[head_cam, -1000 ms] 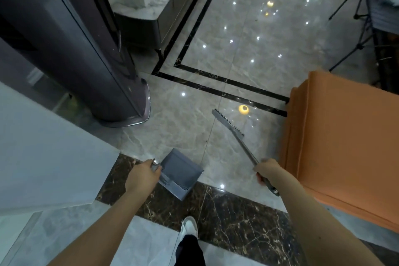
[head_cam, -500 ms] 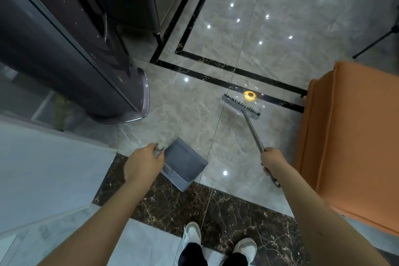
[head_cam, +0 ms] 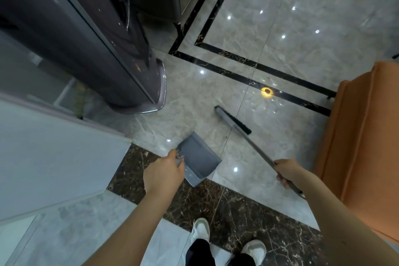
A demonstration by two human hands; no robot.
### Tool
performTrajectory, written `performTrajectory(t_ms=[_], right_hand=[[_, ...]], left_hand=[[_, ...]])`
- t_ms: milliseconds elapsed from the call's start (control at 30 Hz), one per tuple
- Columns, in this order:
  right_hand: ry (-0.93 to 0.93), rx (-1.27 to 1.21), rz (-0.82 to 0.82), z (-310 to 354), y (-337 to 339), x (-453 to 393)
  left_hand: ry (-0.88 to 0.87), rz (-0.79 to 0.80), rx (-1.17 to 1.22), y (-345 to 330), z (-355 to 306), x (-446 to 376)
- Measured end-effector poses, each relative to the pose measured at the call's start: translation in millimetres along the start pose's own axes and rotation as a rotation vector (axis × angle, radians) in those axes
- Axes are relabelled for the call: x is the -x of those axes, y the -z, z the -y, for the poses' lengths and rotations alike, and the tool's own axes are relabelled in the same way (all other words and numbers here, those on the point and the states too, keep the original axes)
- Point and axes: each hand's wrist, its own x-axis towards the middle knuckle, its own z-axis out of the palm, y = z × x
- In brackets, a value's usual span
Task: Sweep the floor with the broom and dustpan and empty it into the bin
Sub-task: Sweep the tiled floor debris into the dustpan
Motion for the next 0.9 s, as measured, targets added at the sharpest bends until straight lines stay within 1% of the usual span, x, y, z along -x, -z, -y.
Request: performTrajectory(t_ms=[133, 233, 300, 367, 467, 533, 600, 667, 767, 833, 900], right_hand=[[0.034, 0.052, 0.162, -10, -1, 22], [0.052, 0.038, 0.274, -18, 15, 41], [0.08, 0.008, 0.26, -20, 29, 56], [0.107, 0.01, 0.185, -16, 34, 59], [0.139, 0.096, 0.069, -8, 18, 47], [0.131, 0.153, 0.046, -10, -2, 39], [0.108, 0.181, 0.104, -16, -23, 38], [0.075, 0.188, 0.198, -24, -38, 44], [0.061, 0.137, 0.327, -34, -32, 52], [0.071, 0.087, 0.344, -36, -13, 59], [0.084, 0.018, 0.294, -31, 6, 67]], left_hand=[[-0.001, -0.022, 0.016, 0, -3, -2], [-0.007, -0.002, 0.013, 1, 0, 1], [-0.003, 0.016, 0.015, 2, 2, 5], [-0.002, 0.024, 0.03, 1, 4, 8], [-0.005, 0.015, 0.036, 0, 6, 7], [-0.004, 0.009, 0.03, -1, 8, 8], [-0.003, 0.001, 0.025, -1, 9, 9], [-0.004, 0.0, 0.029, -2, 10, 8], [-0.009, 0.011, 0.034, -2, 7, 6], [-0.012, 0.008, 0.026, -1, 6, 5], [-0.014, 0.004, 0.024, 0, 6, 7]])
